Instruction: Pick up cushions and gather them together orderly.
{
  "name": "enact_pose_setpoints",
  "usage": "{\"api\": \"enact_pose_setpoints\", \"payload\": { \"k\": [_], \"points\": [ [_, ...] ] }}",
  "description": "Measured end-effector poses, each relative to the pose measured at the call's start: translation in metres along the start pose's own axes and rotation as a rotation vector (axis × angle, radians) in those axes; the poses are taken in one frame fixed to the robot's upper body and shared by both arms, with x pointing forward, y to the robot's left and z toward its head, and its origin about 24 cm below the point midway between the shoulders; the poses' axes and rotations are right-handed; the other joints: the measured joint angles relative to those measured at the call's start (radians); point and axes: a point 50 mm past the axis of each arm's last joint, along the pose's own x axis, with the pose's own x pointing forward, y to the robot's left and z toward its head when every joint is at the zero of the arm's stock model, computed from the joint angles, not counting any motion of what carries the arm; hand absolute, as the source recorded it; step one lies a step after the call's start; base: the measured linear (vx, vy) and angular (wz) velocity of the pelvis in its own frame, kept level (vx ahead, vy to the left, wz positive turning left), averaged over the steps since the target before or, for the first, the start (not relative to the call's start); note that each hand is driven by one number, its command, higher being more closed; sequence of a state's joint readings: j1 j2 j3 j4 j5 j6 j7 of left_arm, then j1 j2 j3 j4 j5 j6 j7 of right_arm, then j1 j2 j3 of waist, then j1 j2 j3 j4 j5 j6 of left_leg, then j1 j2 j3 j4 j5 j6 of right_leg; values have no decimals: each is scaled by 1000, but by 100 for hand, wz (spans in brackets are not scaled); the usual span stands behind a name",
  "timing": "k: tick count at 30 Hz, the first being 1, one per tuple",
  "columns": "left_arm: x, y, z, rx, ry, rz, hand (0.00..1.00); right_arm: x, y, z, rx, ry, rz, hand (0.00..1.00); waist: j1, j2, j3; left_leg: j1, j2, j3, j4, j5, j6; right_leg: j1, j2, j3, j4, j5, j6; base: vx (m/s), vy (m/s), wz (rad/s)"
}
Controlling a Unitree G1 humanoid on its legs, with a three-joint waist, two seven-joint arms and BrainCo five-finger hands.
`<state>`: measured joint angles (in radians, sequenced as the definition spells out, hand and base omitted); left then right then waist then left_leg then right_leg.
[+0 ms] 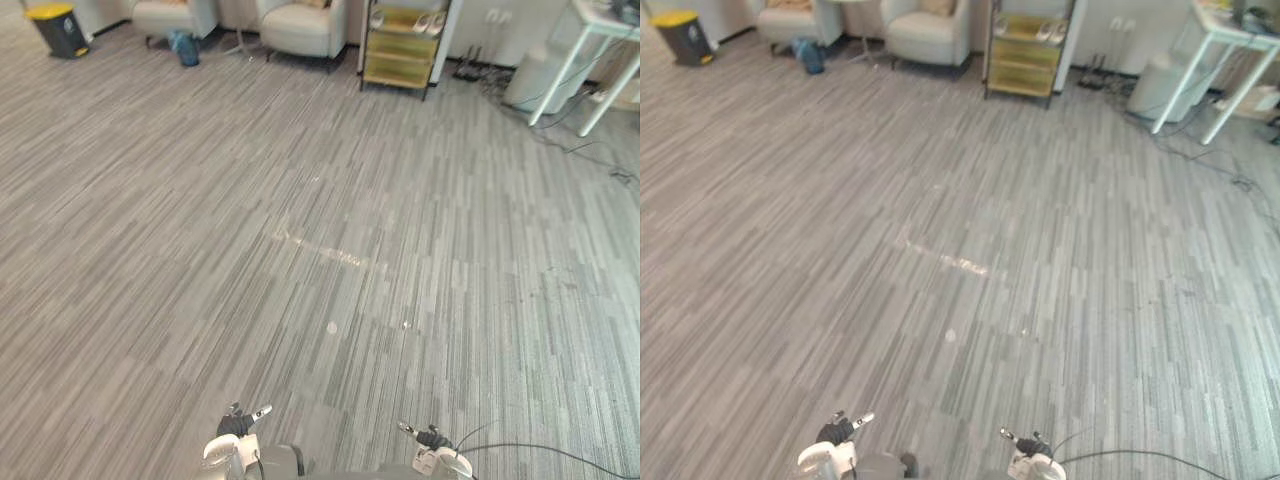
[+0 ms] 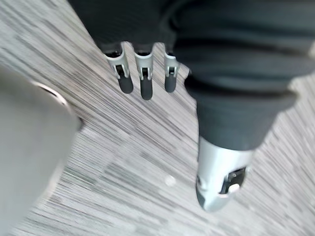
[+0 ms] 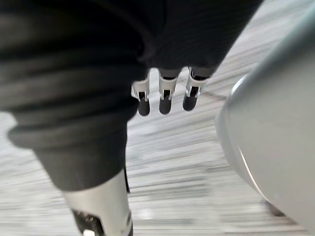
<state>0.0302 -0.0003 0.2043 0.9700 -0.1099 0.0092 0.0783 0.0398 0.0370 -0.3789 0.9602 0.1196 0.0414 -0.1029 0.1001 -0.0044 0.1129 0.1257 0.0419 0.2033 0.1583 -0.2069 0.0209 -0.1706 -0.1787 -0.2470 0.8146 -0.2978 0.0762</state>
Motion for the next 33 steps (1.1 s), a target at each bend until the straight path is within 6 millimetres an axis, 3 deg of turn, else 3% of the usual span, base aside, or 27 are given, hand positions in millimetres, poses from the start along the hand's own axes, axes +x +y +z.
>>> {"api": "enact_pose_setpoints", "payload": {
  "k": [2,3,4,5,6,7,8,9,10,11,12,13,15,17,19,20,21,22,23,24,26,27,28,29,30,32,33],
  "points": [
    [0,1,-3,17,11,0,0,0,1,1,3,-3,6,0,-11,0,0,31,17,4,-44,-4,-8,-29,1,-76,-160,10,-10,272,-10,-2],
    [0,3,-2,43,14,-2,0,2,3,5,12,-4,6,0,-22,-2,-1,39,26,6,-60,-12,-24,-69,24,-80,-320,62,-18,259,-65,-7],
    [1,4,-3,48,16,0,0,3,3,6,14,-2,6,0,-27,-3,0,41,27,6,-64,-15,-28,-79,33,-74,-369,88,-21,348,-124,-11],
    [0,9,-5,56,28,10,0,4,3,7,12,3,5,0,-43,-8,3,54,23,2,-72,-21,-38,-88,57,-46,-508,184,-37,403,-173,-1],
    [1,13,-7,71,41,18,0,4,-2,7,9,9,-8,0,-56,-17,15,86,17,-26,-71,-28,-49,-69,78,-5,-559,308,-89,483,-212,-11],
    [0,11,-10,69,53,14,0,6,-9,10,3,4,-25,0,-55,13,25,106,39,-43,-67,-31,-53,-48,99,-11,-549,300,-88,465,-228,-27],
    [-1,6,-15,56,64,4,0,6,-13,10,9,13,-39,0,-48,28,28,103,55,-67,-16,-33,-57,-48,109,-5,-523,246,-96,362,-190,-35],
    [-1,6,-16,55,66,6,0,6,-14,9,11,17,-40,0,-48,29,28,98,57,-71,1,-33,-58,-47,111,-2,-519,237,-98,323,-213,-26],
    [-2,8,-17,45,65,12,0,5,-17,6,15,23,-50,0,-49,32,26,31,70,-92,170,-40,-68,-30,115,1,-514,197,-100,333,-213,10],
    [-2,10,-12,22,43,22,0,4,-23,2,11,26,-63,0,-59,44,30,-104,98,-128,473,-7,-123,12,131,-12,-522,158,-97,424,-227,11],
    [-2,8,-10,5,31,22,0,4,-25,3,10,22,-71,0,-53,46,37,-181,131,-134,649,49,-138,42,148,-7,-527,148,-117,379,-154,4],
    [-2,7,-9,-8,23,20,0,4,-28,2,1,26,-78,0,-42,56,41,-234,159,-127,773,46,-140,75,166,0,-528,129,-131,402,-86,-21],
    [-3,8,-6,-10,5,18,0,4,-26,2,-25,34,-78,0,-29,54,47,-303,168,-115,865,9,-128,152,174,15,-545,92,-145,345,-39,-28],
    [-3,8,-2,-12,-12,16,0,5,-19,6,-26,24,-61,0,-21,47,49,-364,162,-40,782,-36,-93,227,170,47,-607,87,-138,351,-6,-52],
    [-3,6,1,-12,-26,12,0,6,-12,10,-21,13,-45,0,0,39,45,-415,101,15,455,-33,-82,276,144,95,-678,83,-110,487,91,-61],
    [-3,6,1,-12,-26,12,0,6,-12,10,-20,13,-44,0,3,39,45,-418,83,9,381,-18,-79,286,140,102,-689,82,-107,489,151,-35],
    [-3,4,1,-8,-28,7,0,6,-12,10,-13,14,-47,0,12,42,42,-418,46,-13,169,54,-89,308,130,116,-719,77,-86,550,195,-52],
    [-2,4,1,-12,-30,7,0,6,-13,9,-14,22,-49,0,31,38,33,-397,14,-18,75,206,-61,329,120,156,-748,79,-62,558,192,-50],
    [-2,5,2,-4,-34,7,0,6,-11,6,-15,30,-44,0,33,21,26,-390,-3,-11,66,202,-47,337,105,166,-756,78,-58,580,173,-27],
    [-1,7,3,19,-31,8,0,6,-7,5,-15,38,-34,0,18,7,24,-381,-20,-1,77,193,8,349,79,170,-761,107,-28,567,176,8],
    [-1,10,2,15,-24,15,0,6,-8,4,-4,39,-38,0,14,4,25,-372,-18,9,186,145,47,377,64,210,-714,167,1,532,201,-3],
    [-2,11,0,7,-19,21,0,5,-12,1,-7,43,-45,0,15,1,22,-345,-26,15,226,109,55,362,68,225,-582,181,21,442,197,-33],
    [-4,10,-10,16,10,15,0,4,-19,-2,-16,43,-56,0,14,26,1,-233,-14,-11,156,32,30,256,69,228,-281,203,89,450,183,-34],
    [-4,8,-12,24,15,7,0,3,-20,-3,-17,43,-56,0,12,29,1,-191,-18,-23,124,4,19,201,63,233,-151,226,123,453,138,-10],
    [-3,14,-7,48,10,16,0,2,-15,-6,-20,46,-37,0,2,-6,13,-122,-58,-27,96,-4,24,80,18,239,117,223,119,384,67,15],
    [-2,14,-8,52,24,18,0,0,-19,-6,-27,32,-39,0,-19,-12,16,-33,-66,-51,51,-17,30,-33,6,181,259,186,73,434,27,46],
    [-2,13,-9,58,34,16,0,1,-21,-6,-14,33,-49,0,-36,-7,20,34,-57,-81,0,-20,35,-81,7,111,218,133,38,415,-12,58]
  ]
}}
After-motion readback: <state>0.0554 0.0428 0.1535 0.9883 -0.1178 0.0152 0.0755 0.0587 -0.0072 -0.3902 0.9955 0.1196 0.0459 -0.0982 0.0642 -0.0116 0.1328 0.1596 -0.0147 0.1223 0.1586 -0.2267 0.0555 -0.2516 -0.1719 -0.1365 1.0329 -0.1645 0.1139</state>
